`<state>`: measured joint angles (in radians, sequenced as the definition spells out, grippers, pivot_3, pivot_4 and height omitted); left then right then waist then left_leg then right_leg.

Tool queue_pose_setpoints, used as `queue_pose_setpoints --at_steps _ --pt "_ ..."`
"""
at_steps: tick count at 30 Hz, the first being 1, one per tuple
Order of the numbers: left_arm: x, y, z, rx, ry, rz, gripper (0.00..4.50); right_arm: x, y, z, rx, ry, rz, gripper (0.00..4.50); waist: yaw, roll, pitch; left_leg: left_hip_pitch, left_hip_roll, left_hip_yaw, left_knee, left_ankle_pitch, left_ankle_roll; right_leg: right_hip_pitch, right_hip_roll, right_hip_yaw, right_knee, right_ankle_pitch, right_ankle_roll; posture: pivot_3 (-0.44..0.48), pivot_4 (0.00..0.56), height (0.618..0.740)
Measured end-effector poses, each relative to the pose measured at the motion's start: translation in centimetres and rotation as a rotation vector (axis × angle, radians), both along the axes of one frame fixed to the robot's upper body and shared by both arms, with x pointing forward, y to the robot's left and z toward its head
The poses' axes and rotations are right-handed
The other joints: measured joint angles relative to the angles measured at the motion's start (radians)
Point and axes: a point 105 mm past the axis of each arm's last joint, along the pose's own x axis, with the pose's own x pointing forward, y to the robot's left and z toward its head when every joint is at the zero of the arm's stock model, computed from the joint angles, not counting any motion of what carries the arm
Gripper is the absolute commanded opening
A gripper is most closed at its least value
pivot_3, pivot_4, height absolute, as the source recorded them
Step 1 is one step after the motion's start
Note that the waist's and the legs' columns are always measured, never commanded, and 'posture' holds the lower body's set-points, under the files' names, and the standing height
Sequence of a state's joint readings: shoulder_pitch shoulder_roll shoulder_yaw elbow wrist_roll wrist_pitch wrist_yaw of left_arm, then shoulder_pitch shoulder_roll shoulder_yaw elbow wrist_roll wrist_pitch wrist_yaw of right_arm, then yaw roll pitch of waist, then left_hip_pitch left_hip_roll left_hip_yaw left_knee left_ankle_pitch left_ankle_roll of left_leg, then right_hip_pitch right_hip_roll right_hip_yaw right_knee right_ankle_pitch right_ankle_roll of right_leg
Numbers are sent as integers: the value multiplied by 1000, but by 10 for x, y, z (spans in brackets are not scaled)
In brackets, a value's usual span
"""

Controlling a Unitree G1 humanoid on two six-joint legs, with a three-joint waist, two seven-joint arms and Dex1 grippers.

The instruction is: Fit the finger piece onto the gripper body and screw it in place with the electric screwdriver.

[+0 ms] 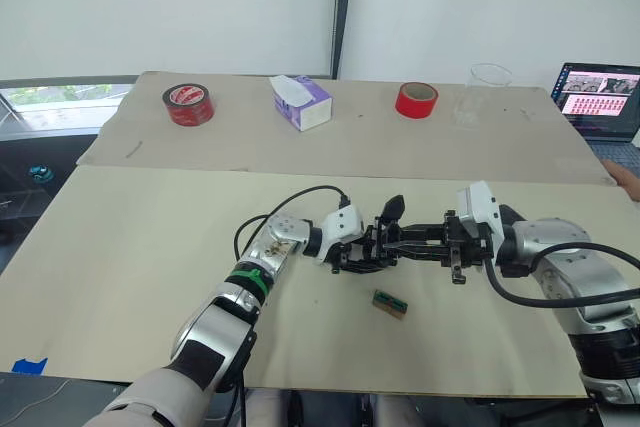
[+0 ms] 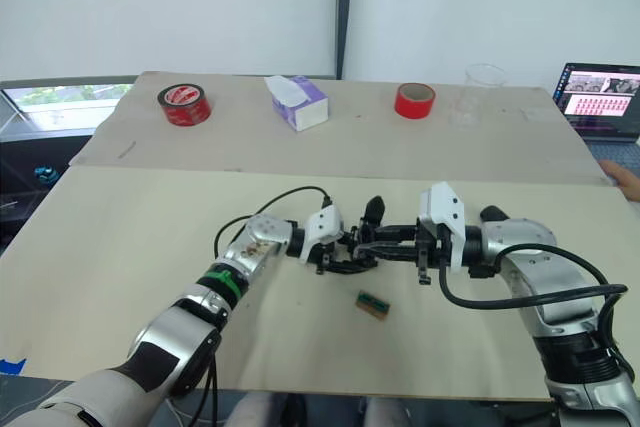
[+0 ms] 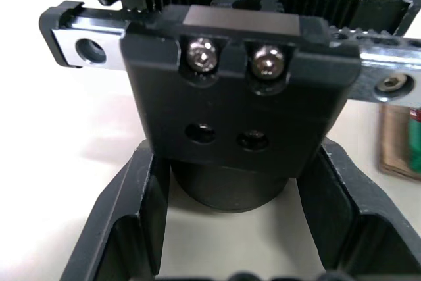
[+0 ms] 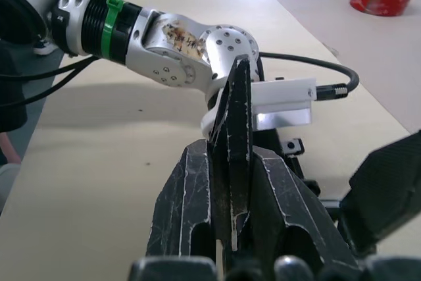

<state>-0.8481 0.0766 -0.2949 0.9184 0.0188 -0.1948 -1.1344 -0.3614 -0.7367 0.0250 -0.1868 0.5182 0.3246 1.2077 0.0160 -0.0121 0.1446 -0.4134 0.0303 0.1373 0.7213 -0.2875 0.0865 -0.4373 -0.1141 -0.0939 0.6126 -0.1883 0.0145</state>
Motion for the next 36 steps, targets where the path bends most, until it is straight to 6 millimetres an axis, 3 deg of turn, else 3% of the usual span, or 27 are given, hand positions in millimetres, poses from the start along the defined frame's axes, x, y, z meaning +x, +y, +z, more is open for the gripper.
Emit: queue_pose_setpoints --at_steps 6,23,36 --pt "-1 0 -1 -13 -11 30 2270 9 1 -10 -30 11 28 356 0 0 0 0 0 0 0 2 -3 0 0 0 0 0 0 0 150 740" --pt "-1 1 -2 -15 3 56 2270 24 -2 -15 -32 76 41 356 -4 0 0 5 0 0 -1 3 -5 3 -1 0 0 0 0 0 150 740" --pt "0 4 -3 -7 12 69 2270 24 -5 -19 -22 86 28 356 -4 1 -1 7 1 0 -1 2 -5 5 -1 0 0 0 -1 0 150 740"
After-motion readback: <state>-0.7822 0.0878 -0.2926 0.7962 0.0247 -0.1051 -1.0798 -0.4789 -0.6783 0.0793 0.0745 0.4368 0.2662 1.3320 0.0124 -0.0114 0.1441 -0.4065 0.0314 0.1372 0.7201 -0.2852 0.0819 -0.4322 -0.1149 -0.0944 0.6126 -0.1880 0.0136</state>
